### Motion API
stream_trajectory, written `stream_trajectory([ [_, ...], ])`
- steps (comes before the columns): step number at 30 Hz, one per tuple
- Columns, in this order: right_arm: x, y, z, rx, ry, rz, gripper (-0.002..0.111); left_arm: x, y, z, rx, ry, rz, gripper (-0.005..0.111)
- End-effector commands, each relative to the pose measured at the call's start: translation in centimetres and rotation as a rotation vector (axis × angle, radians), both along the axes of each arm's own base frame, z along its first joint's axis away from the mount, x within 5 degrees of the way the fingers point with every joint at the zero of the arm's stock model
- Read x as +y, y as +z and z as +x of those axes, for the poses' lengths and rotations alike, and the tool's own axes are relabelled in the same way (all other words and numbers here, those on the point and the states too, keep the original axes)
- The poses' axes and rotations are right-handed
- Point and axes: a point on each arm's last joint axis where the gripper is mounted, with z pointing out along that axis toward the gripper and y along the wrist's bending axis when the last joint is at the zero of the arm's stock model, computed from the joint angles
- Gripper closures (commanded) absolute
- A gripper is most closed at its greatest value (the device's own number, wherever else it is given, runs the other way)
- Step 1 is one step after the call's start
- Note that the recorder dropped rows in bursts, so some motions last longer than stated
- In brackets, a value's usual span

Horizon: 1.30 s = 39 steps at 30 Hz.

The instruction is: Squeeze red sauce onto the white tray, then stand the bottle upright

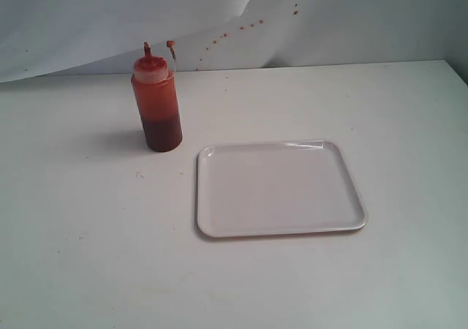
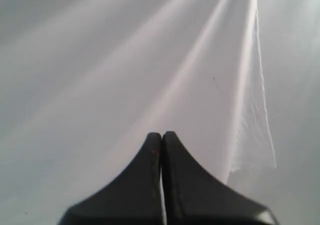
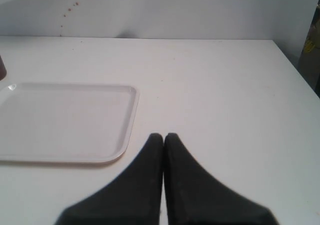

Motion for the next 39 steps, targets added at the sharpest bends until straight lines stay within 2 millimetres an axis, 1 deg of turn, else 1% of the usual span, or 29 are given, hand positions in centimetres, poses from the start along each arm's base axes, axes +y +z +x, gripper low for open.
stream_trajectory([
  [1,0.0,-0.1,0.0,-0.002,-0.007,0.004,0.108,-1.1,0.0,4.9,0.124,-0.128,0.126,0.107],
  [5,0.0,-0.1,0.0,-0.002,-0.007,0.004,0.108,-2.6,-1.3,9.1,0.182,-0.316,0.224,0.107],
  [8,0.0,-0.1,0.0,-0.002,-0.007,0.004,0.108,-3.4,-2.9,11.7,0.211,-0.452,0.239,0.107],
  [10,0.0,-0.1,0.0,-0.002,-0.007,0.004,0.108,-3.7,-4.4,13.5,0.254,-0.513,0.229,0.107],
  [13,0.0,-0.1,0.0,-0.002,-0.007,0.004,0.108,-3.7,-6.8,16.2,0.333,-0.559,0.217,0.107],
  [18,0.0,-0.1,0.0,-0.002,-0.007,0.004,0.108,-3.6,-10.6,19.0,0.446,-0.577,0.18,0.107],
  [22,0.0,-0.1,0.0,-0.002,-0.007,0.004,0.108,-3.5,-13.2,20.2,0.515,-0.586,0.155,0.107],
  [25,0.0,-0.1,0.0,-0.002,-0.007,0.004,0.108,-3.5,-14.1,20.7,0.538,-0.589,0.147,0.107],
  [27,0.0,-0.1,0.0,-0.002,-0.007,0.004,0.108,-3.5,-14.4,20.8,0.544,-0.588,0.144,0.107],
  [39,0.0,-0.1,0.0,-0.002,-0.007,0.004,0.108,-3.5,-14.4,20.8,0.544,-0.589,0.144,0.107],
])
